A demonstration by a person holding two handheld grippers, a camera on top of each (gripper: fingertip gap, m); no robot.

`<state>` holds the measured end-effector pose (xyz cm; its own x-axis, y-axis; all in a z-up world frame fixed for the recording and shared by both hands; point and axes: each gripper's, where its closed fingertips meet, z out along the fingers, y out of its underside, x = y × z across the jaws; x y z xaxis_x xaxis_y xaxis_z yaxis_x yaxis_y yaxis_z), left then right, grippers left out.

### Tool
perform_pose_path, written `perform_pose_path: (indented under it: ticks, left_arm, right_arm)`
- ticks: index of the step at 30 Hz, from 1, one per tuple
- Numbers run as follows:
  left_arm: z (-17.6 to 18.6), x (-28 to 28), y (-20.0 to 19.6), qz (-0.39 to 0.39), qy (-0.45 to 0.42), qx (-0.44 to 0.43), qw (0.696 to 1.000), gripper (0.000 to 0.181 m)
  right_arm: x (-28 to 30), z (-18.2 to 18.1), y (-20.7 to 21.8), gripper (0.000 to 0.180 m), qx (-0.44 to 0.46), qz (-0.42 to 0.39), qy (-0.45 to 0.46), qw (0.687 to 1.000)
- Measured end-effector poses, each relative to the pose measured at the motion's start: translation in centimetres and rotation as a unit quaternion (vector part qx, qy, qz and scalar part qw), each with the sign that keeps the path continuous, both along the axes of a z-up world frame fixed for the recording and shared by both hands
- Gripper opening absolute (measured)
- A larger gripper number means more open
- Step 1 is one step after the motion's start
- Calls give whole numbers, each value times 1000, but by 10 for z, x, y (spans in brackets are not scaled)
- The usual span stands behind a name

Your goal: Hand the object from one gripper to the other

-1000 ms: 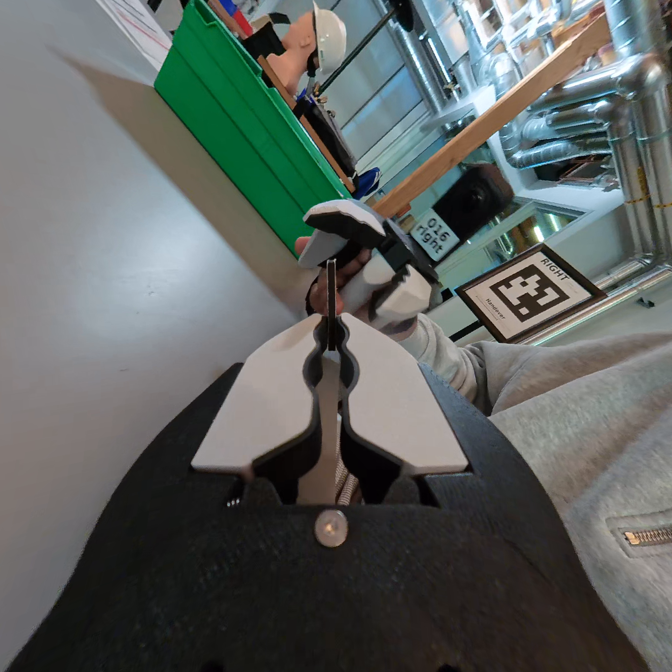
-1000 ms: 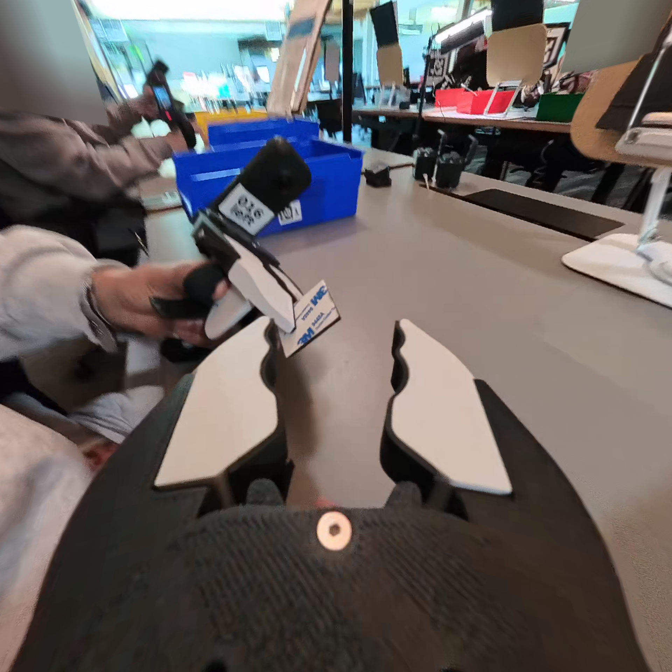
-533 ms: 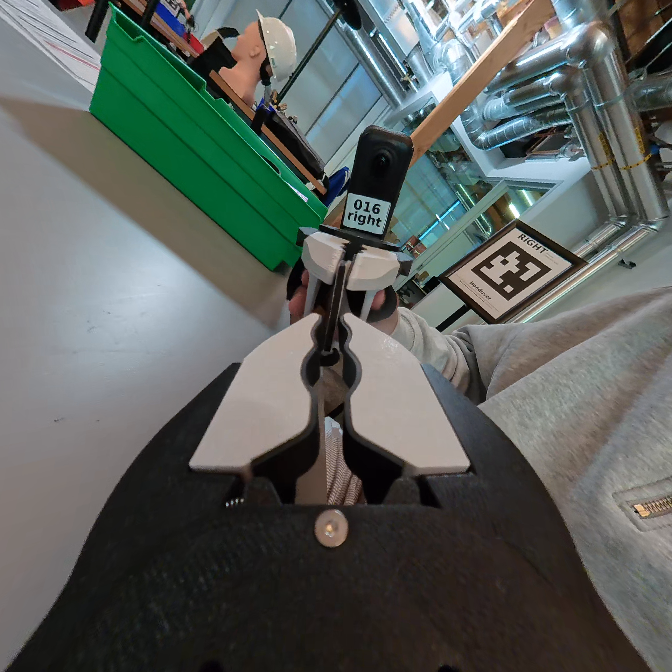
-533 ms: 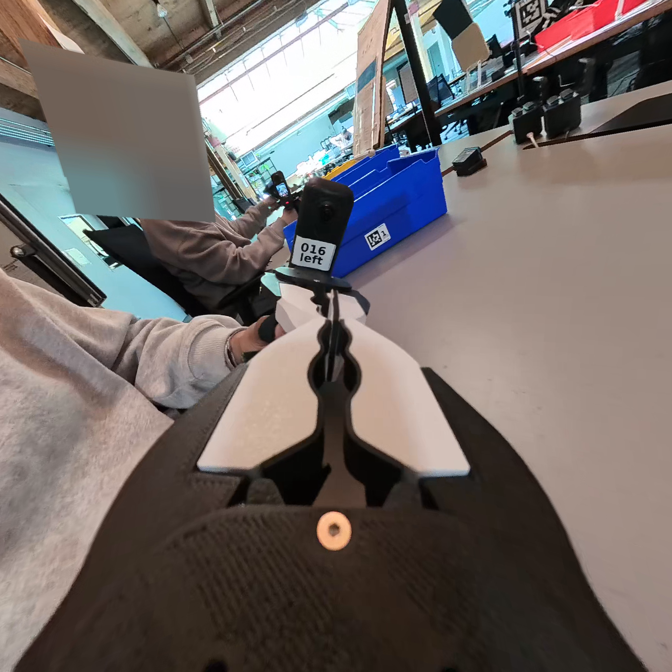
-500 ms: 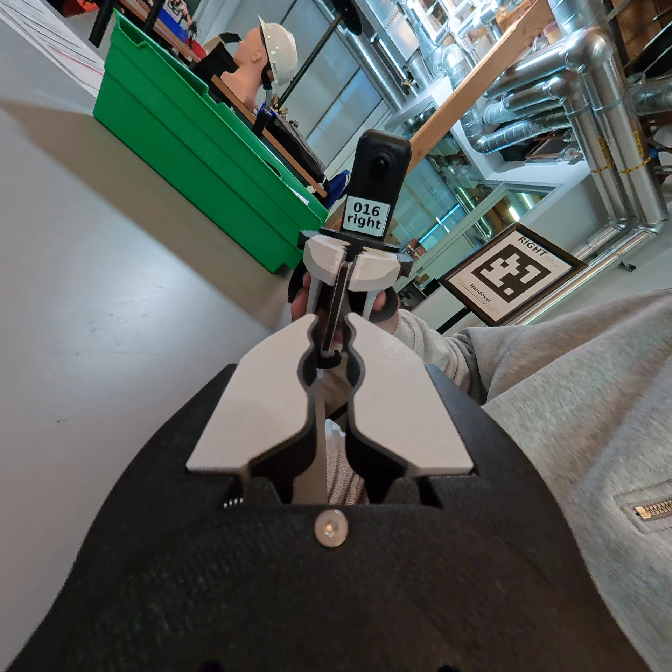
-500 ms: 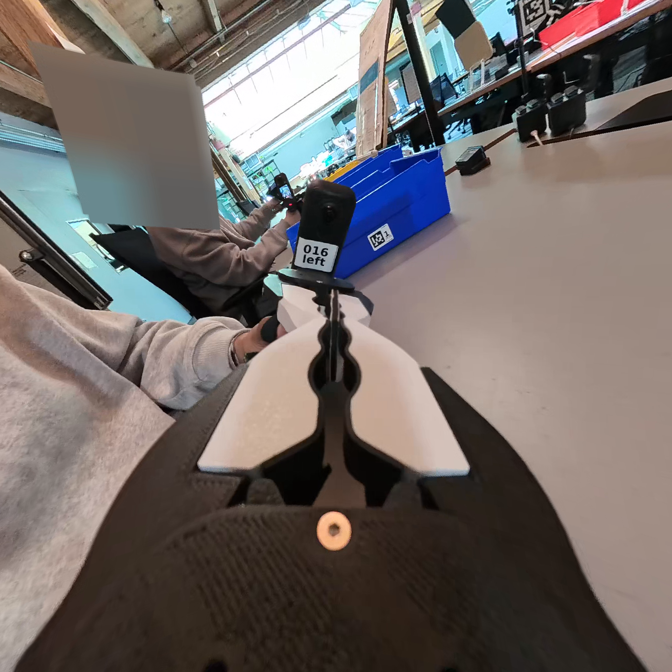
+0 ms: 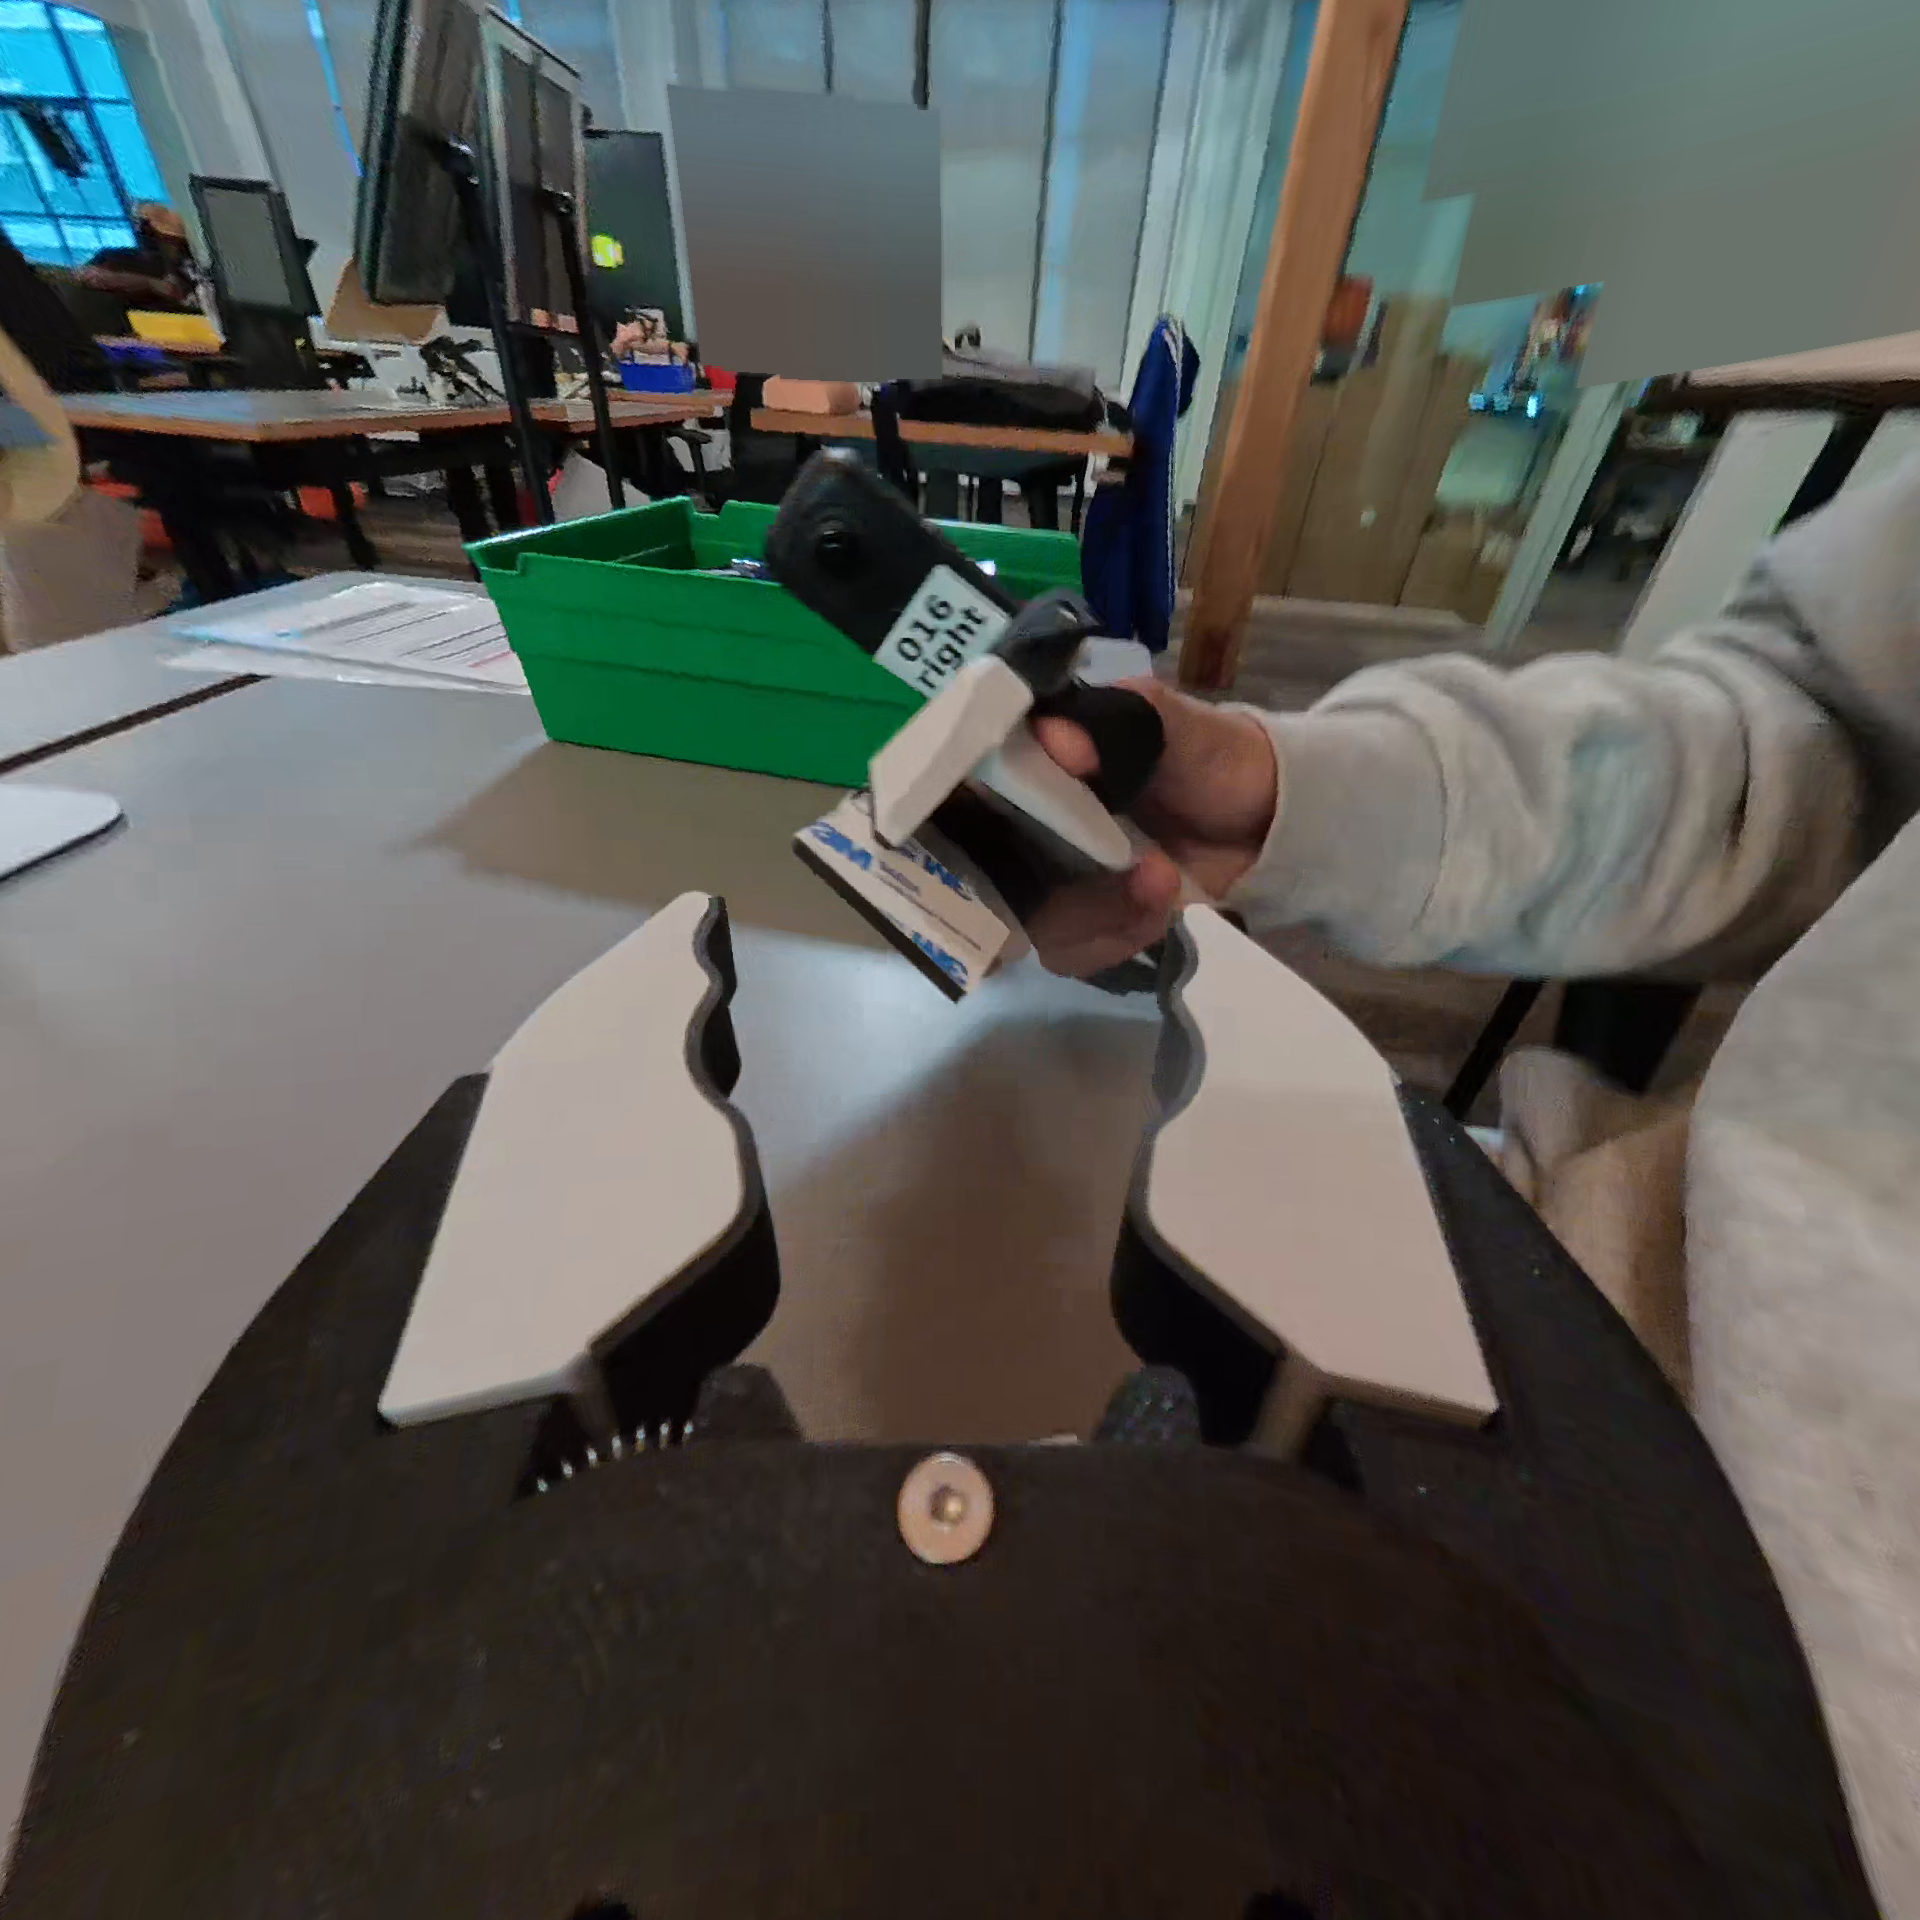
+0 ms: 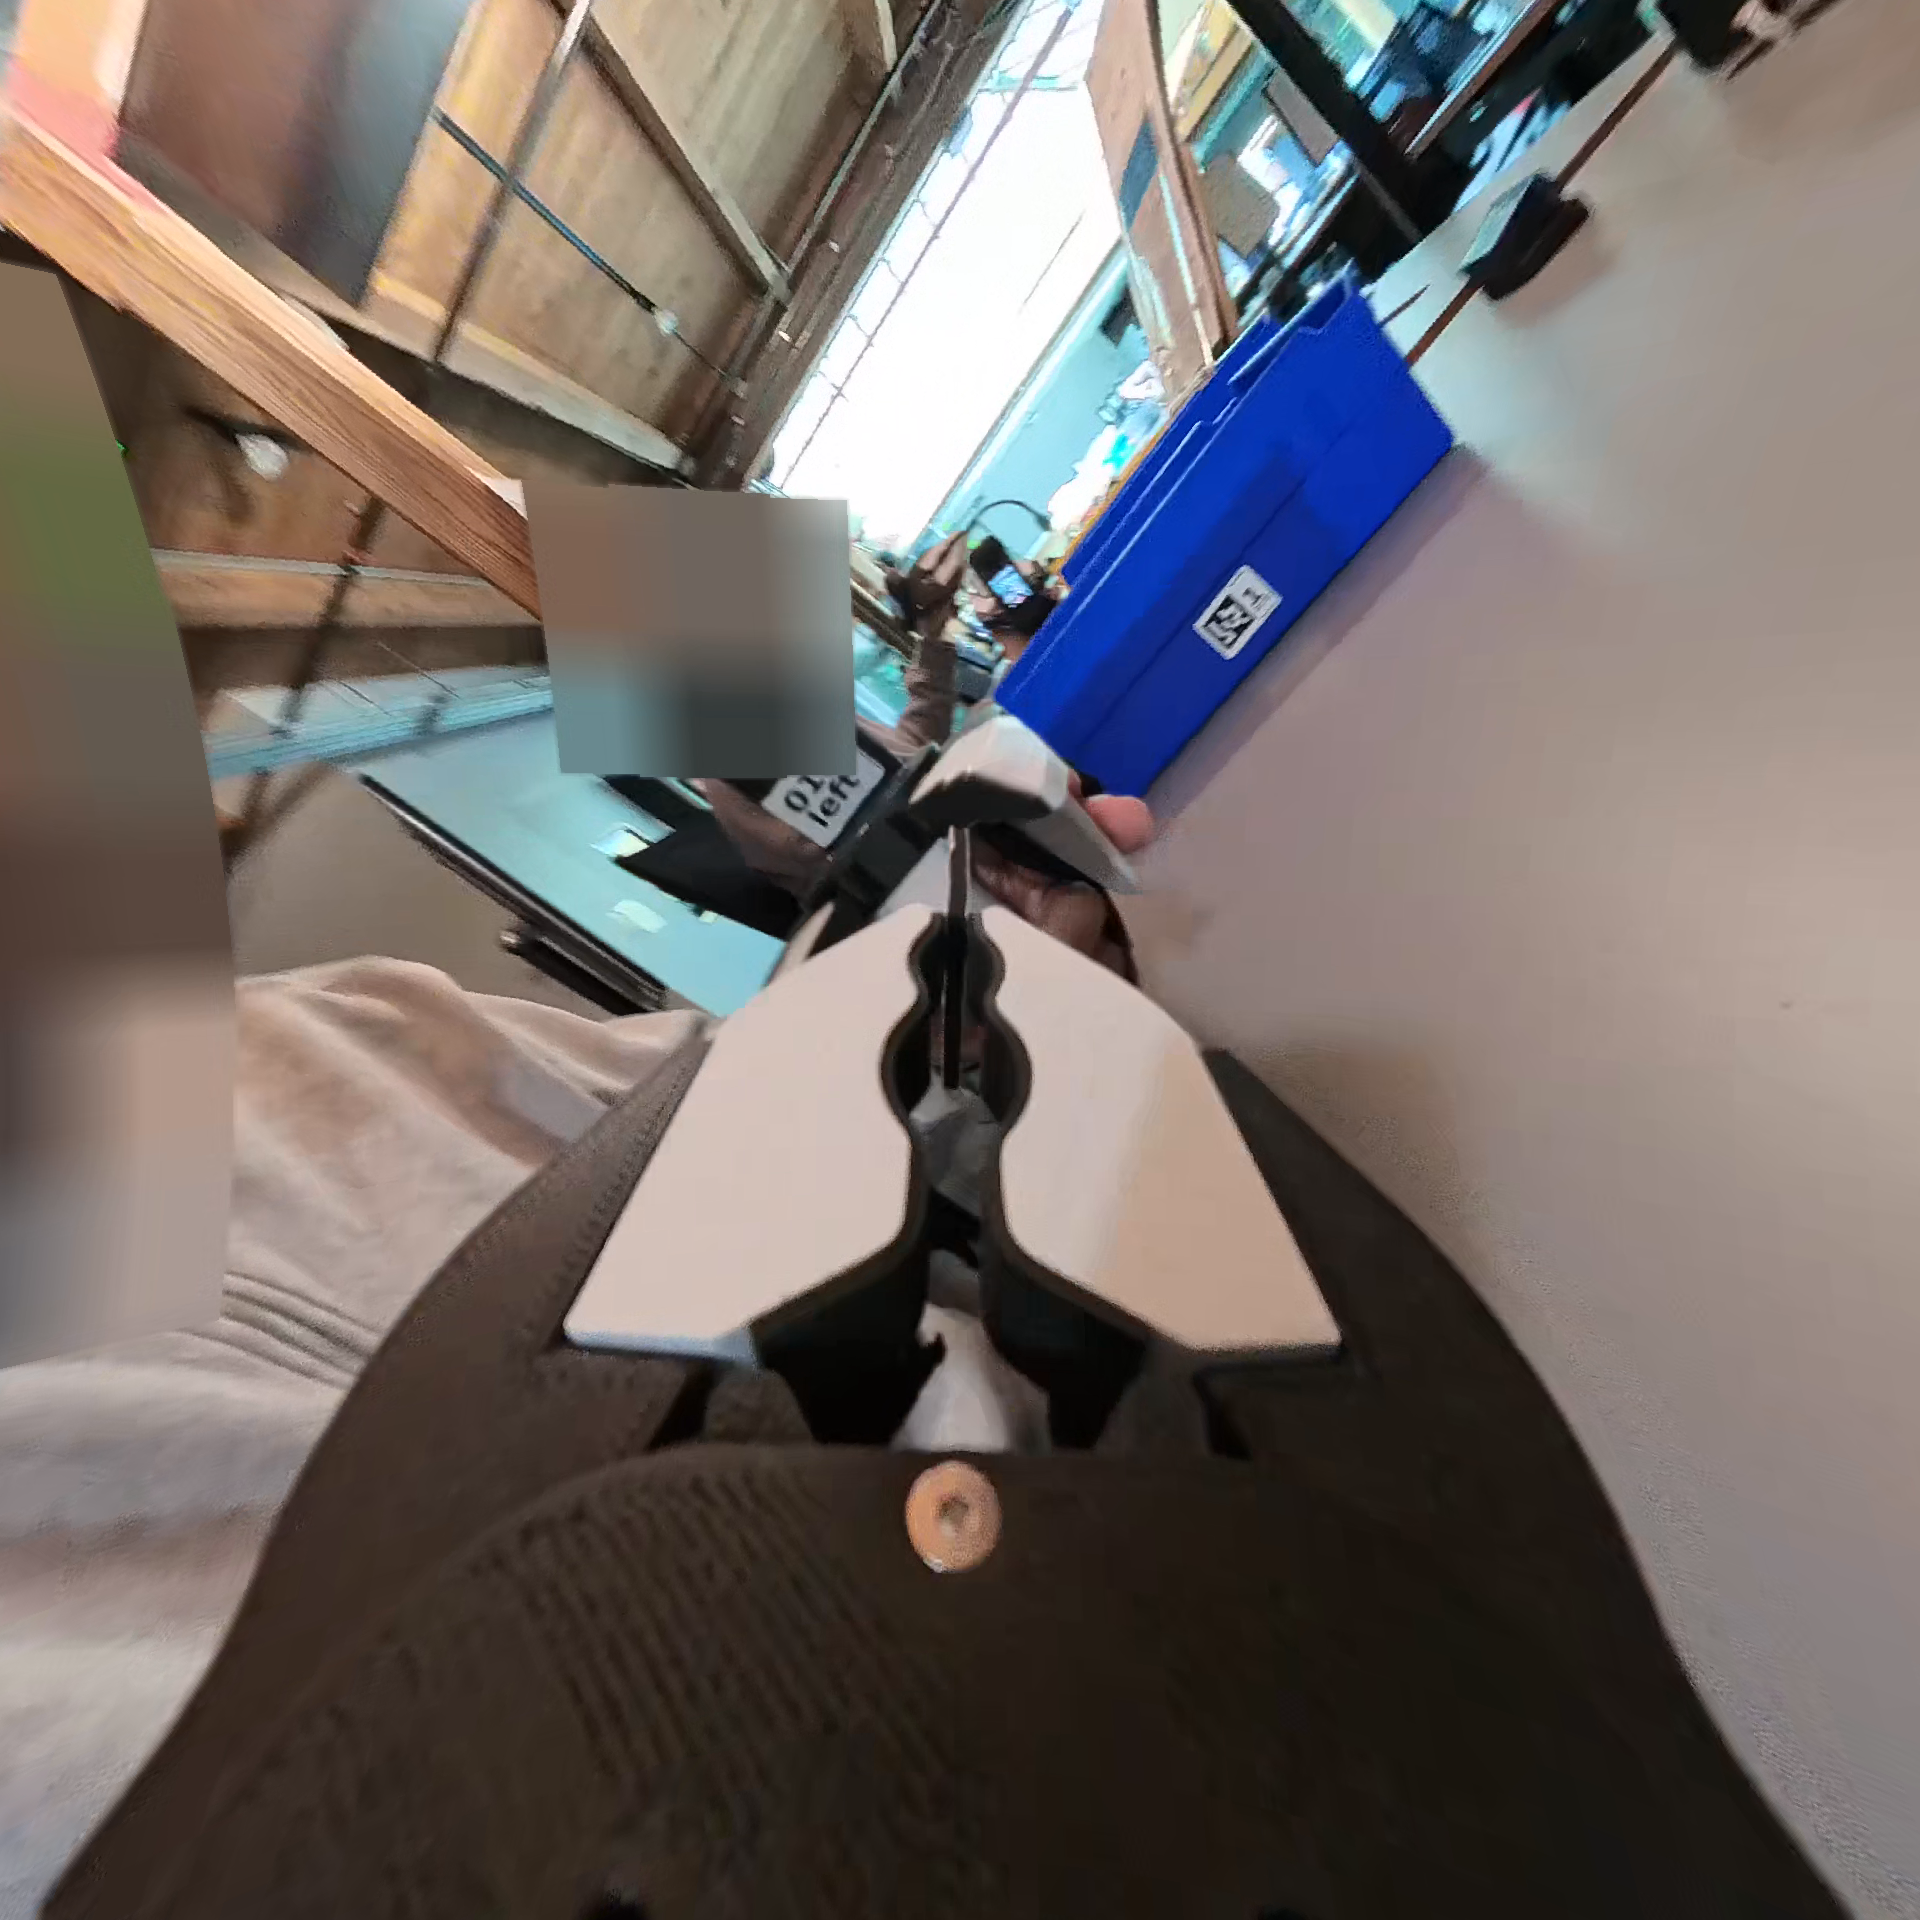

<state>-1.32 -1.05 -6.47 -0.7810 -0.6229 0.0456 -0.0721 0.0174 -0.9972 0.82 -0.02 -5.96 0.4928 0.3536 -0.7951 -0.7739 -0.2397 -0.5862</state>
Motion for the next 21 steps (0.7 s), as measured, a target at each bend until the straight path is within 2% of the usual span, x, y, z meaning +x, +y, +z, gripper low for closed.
perform_pose_path:
  ticks: [3, 7, 8, 11, 14, 15, 18, 21]
  left_arm:
    - [-6, -2, -5, -6, -12, 34, 999, 82]
    - [-10, -2, -7, -1, -23, 58, 998, 80]
    - [-11, -2, -8, -3, -22, 60, 998, 76]
    - [-12, -5, -9, -16, -13, 62, 998, 35]
    - [-8, -4, -1, -13, 0, 34, 999, 18]
    - [-5, -4, 1, -16, 7, 17, 1000, 19]
    - [-1, -3, 2, -24, 24, -19, 999, 43]
    - [-3, -2, 1, -11, 11, 1, 1000, 65]
  right_arm:
    - [-4, -2, -1, 4, -3, 38, 63, 997]
    - [-17, -13, 1, 4, -37, 84, 88, 992]
    - [-20, -14, 2, 4, -41, 89, 90, 991]
    - [-23, -15, 3, 4, -39, 95, 96, 990]
    - [-25, -14, 4, 4, -35, 98, 95, 990]
    - [-25, -14, 4, 4, -34, 96, 95, 990]
    - [-22, -14, 5, 4, -35, 88, 97, 991]
    - [-13, -12, 4, 4, -27, 66, 111, 991]
